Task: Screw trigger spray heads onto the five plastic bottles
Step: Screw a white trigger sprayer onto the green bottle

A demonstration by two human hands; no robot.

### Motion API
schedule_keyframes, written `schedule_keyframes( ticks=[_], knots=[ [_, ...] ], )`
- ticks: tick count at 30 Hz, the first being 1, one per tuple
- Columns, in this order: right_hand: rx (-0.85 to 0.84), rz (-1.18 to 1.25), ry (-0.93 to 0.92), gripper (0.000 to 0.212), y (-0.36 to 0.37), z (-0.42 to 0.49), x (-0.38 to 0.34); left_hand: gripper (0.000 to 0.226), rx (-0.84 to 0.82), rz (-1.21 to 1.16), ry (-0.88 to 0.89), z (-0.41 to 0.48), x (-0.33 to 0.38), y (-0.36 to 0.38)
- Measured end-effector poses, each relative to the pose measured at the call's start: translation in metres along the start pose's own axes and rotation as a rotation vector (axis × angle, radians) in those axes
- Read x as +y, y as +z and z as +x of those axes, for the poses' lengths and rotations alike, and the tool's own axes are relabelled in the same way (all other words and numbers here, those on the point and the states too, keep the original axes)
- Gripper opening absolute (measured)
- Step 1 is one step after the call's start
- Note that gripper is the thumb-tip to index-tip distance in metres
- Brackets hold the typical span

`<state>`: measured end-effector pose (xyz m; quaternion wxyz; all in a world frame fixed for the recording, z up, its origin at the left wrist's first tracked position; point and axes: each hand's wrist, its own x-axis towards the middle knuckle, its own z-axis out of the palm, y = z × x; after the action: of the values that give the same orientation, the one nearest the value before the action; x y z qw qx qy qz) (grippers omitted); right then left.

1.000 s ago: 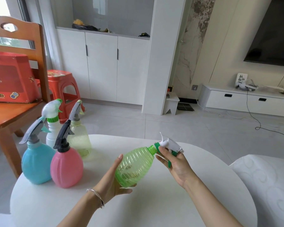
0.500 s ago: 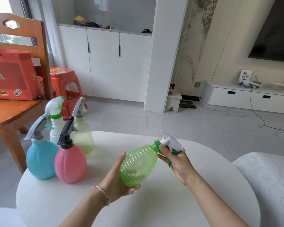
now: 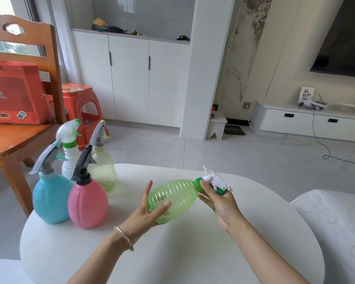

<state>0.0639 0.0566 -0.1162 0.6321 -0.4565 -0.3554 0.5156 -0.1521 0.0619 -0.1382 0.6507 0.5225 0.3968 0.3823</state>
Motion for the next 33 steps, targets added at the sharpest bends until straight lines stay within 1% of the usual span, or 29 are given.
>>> schedule_keyframes(
  ticks=[1,2,3,5,6,7,8,9,10,11,12,13,15,16,17,18,19,20,21,22,25,26,28,30,31,33],
  knots=[
    [0.009,0.006,-0.003,0.049,0.0,0.001,0.0,0.117,-0.013,0.001,-0.001,0.002,-0.003,-0.002],
    [0.014,0.009,-0.001,0.049,0.0,0.001,0.0,0.121,-0.047,-0.013,-0.042,0.002,-0.004,-0.003],
    [0.018,0.008,0.005,0.048,-0.001,0.002,0.001,0.111,-0.087,-0.056,-0.09,0.002,-0.003,-0.002],
    [0.021,0.002,0.027,0.046,-0.002,0.002,0.003,0.078,-0.138,-0.075,-0.179,-0.001,0.004,0.0],
    [0.021,0.004,0.034,0.045,-0.003,0.001,0.004,0.071,-0.118,-0.037,-0.178,-0.002,0.004,0.001],
    [0.021,0.007,0.035,0.045,-0.004,0.002,0.004,0.071,-0.074,0.007,-0.131,-0.002,0.003,0.002],
    [0.02,0.006,0.034,0.045,-0.003,0.002,0.003,0.079,-0.03,0.04,-0.072,-0.001,0.001,0.001],
    [0.017,0.001,0.03,0.046,-0.003,0.002,0.003,0.097,-0.008,0.081,-0.028,0.0,-0.001,0.0],
    [0.014,-0.003,0.026,0.047,-0.002,0.002,0.003,0.117,-0.021,0.114,-0.005,0.0,-0.004,-0.002],
    [0.016,-0.005,0.023,0.048,-0.002,0.002,0.003,0.132,-0.044,0.115,-0.023,0.0,-0.007,-0.004],
    [0.024,-0.011,0.026,0.049,-0.002,0.002,0.004,0.134,-0.071,0.075,-0.067,0.001,-0.007,-0.004],
    [0.036,-0.023,0.035,0.05,-0.002,0.002,0.005,0.119,-0.095,0.003,-0.121,0.0,-0.003,-0.003],
    [0.037,-0.049,0.055,0.049,-0.003,0.002,0.007,0.073,-0.139,-0.089,-0.222,-0.003,0.002,0.001],
    [0.021,-0.056,0.057,0.049,-0.003,0.001,0.007,0.06,-0.124,-0.097,-0.234,-0.003,0.0,0.001],
    [0.003,-0.055,0.052,0.048,-0.002,0.0,0.007,0.054,-0.082,-0.087,-0.209,-0.001,-0.003,0.001],
    [-0.007,-0.043,0.045,0.047,0.0,0.0,0.006,0.057,-0.026,-0.091,-0.168,0.002,-0.004,0.0],
    [-0.008,-0.025,0.039,0.045,0.001,0.0,0.004,0.069,0.019,-0.113,-0.142,0.004,-0.004,-0.002],
    [-0.007,-0.005,0.034,0.043,0.002,0.0,0.003,0.084,0.036,-0.13,-0.127,0.004,-0.003,-0.003],
    [-0.009,0.016,0.029,0.041,0.002,0.0,0.001,0.094,0.026,-0.132,-0.114,0.005,-0.002,-0.004],
    [-0.013,0.033,0.029,0.039,0.003,0.001,0.001,0.094,0.009,-0.141,-0.102,0.005,0.0,-0.004],
    [-0.008,0.036,0.018,0.033,0.004,0.002,0.001,0.079,-0.076,-0.158,-0.101,0.002,-0.002,-0.001],
    [-0.005,0.015,0.006,0.029,0.003,0.002,0.001,0.079,-0.071,-0.155,-0.102,0.001,-0.004,0.001],
    [-0.008,-0.06,-0.021,0.018,0.003,0.002,0.002,0.088,-0.018,-0.091,-0.054,0.0,-0.004,0.001],
    [-0.009,-0.078,-0.028,0.018,0.003,0.002,0.004,0.089,0.014,0.001,0.029,0.002,-0.002,-0.002],
    [-0.004,-0.073,-0.024,0.02,0.003,0.003,0.005,0.084,0.013,0.002,0.05,0.003,-0.002,-0.003],
    [0.0,-0.076,-0.03,0.021,0.004,0.003,0.005,0.066,0.015,-0.102,0.007,0.003,0.0,-0.003]
  ],
)
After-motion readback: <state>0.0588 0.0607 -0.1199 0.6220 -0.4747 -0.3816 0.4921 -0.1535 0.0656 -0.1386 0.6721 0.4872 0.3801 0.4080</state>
